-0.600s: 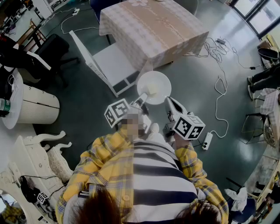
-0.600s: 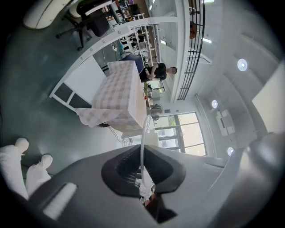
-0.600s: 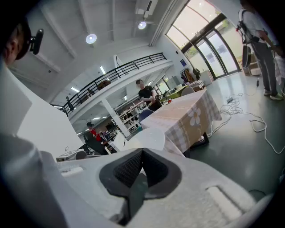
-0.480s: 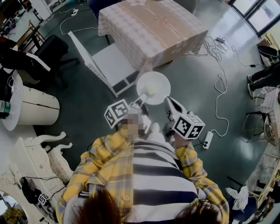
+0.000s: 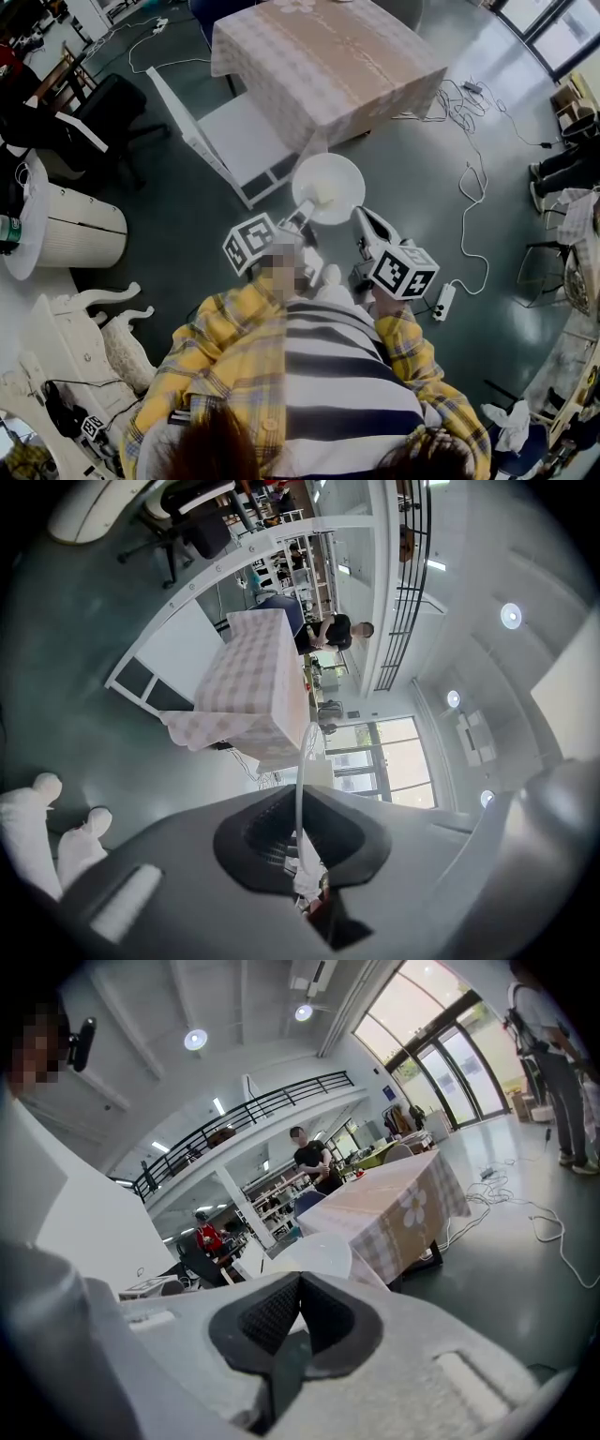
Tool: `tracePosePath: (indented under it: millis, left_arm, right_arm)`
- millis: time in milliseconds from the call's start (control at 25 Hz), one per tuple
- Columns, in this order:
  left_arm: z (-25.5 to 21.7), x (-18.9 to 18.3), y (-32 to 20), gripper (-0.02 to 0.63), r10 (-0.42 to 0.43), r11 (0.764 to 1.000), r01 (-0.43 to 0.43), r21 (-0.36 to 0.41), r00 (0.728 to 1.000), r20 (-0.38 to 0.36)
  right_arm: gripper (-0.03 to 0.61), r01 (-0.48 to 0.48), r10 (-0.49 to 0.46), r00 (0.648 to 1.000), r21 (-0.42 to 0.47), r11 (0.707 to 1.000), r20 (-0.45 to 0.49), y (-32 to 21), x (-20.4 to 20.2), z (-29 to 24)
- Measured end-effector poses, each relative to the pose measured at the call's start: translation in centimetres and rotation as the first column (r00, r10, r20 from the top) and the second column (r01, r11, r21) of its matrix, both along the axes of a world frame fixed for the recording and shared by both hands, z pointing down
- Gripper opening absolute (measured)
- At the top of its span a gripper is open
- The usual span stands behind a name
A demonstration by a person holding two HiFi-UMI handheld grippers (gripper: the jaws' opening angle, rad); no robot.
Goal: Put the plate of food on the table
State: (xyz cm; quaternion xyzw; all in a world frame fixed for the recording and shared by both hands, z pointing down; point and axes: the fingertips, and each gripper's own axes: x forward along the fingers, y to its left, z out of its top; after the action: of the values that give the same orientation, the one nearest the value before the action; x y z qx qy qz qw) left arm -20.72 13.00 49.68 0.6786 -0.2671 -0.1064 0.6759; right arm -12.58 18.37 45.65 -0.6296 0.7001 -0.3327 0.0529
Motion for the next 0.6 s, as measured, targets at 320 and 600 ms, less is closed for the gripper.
tracePosePath:
  millis: [320,600]
  left_arm:
    - [0.7,-0.2,-0.5,0.011,-0.007,1.0,0.007,-0.009,1.0,0.008]
    - [1.3,1.5,-1.3,0.011,-0.033,0.999,0.034,-0.025,0.999,0.02]
  right_arm:
    - [-0.003,-0.029,0.029,1.0,0.006,1.0,0.009,-0.7,0.4,0.5]
    - [-0.003,-0.023,0.023,1.0,-0.029,0.999,0.017,-1.4,2.5,1.6]
